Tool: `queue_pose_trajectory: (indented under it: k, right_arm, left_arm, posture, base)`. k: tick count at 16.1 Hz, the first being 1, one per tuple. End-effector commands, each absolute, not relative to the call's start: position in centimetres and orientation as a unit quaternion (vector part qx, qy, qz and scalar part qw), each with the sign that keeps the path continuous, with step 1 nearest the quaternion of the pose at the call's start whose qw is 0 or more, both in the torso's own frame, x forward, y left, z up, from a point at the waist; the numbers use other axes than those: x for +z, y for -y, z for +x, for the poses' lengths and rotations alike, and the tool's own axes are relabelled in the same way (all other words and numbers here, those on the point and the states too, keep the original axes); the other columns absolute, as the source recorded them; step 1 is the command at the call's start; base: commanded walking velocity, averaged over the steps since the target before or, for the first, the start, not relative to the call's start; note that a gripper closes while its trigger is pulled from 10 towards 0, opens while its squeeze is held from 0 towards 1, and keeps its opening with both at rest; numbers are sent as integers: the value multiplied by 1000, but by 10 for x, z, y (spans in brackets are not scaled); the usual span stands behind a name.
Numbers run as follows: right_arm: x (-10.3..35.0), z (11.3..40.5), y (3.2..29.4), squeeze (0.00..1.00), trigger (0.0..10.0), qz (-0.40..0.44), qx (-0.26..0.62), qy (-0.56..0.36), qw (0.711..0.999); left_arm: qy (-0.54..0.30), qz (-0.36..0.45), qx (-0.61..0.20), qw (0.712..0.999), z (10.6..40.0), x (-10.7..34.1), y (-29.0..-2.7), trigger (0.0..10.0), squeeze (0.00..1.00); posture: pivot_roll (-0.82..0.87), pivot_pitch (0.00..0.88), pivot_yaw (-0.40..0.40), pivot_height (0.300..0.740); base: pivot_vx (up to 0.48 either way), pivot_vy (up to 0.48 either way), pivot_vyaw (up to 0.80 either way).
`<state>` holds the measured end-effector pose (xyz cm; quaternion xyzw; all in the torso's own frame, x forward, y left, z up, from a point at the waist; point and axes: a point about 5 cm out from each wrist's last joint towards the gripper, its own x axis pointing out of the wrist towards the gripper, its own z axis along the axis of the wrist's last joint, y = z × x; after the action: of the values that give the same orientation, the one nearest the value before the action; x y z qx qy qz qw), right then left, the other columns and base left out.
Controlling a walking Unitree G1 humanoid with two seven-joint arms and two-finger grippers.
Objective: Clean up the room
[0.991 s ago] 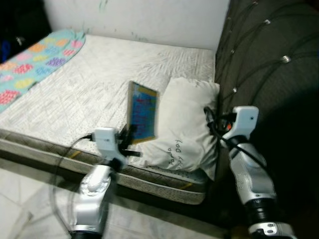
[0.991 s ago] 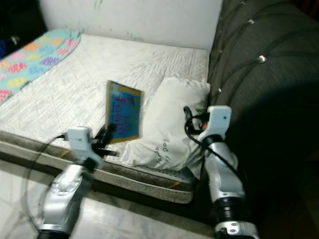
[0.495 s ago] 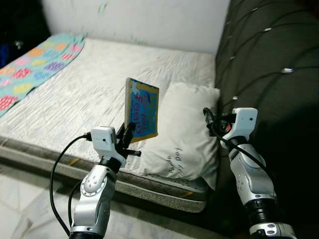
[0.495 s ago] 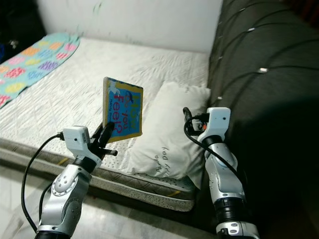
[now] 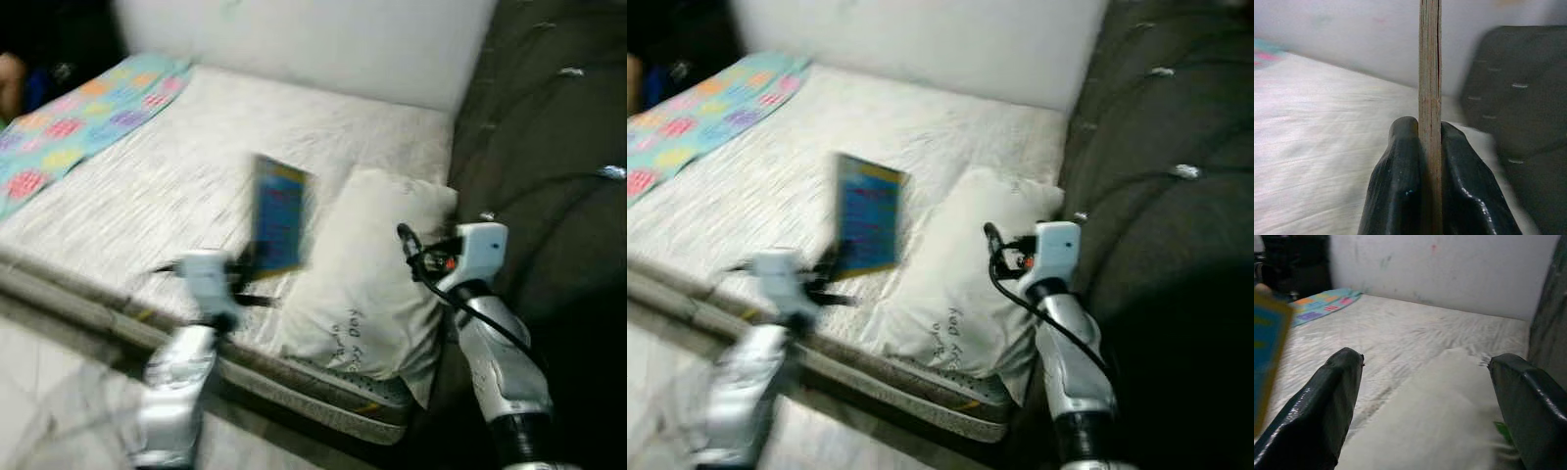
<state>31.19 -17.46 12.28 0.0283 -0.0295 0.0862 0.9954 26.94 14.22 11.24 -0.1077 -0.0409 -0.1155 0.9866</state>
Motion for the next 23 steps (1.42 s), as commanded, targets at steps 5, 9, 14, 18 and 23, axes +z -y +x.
queue_pose_trajectory:
  k: [5,9,14,18,23]
  right_arm:
    - [111,279,186,0,10000,26,80,-3,996]
    - [115,280,185,0,10000,25,81,-10,996]
    - [114,278,189,0,10000,17,81,-17,996]
    - [116,280,188,0,10000,16,82,-16,996]
    - [116,280,188,0,10000,16,84,-20,996]
  left_arm:
    - [50,-112,-90,988,252,117,-153,10000,0]
    - [38,-119,-89,988,253,115,-154,10000,0]
    - [41,-116,-91,988,254,116,-149,10000,0]
    - [57,-130,-117,983,252,120,-145,10000,0]
    - [60,-135,-127,981,251,121,-142,10000,0]
  posture:
    - [-45,0,-8,740]
    - [-47,0,-6,740]
    - [-54,0,-10,740]
    - [-57,0,-13,740]
    - [-57,0,-17,740]
  base:
    - [0,0,0]
    - [0,467,0]
    - [0,384,0]
    - [77,0,0]
    - [424,0,-437]
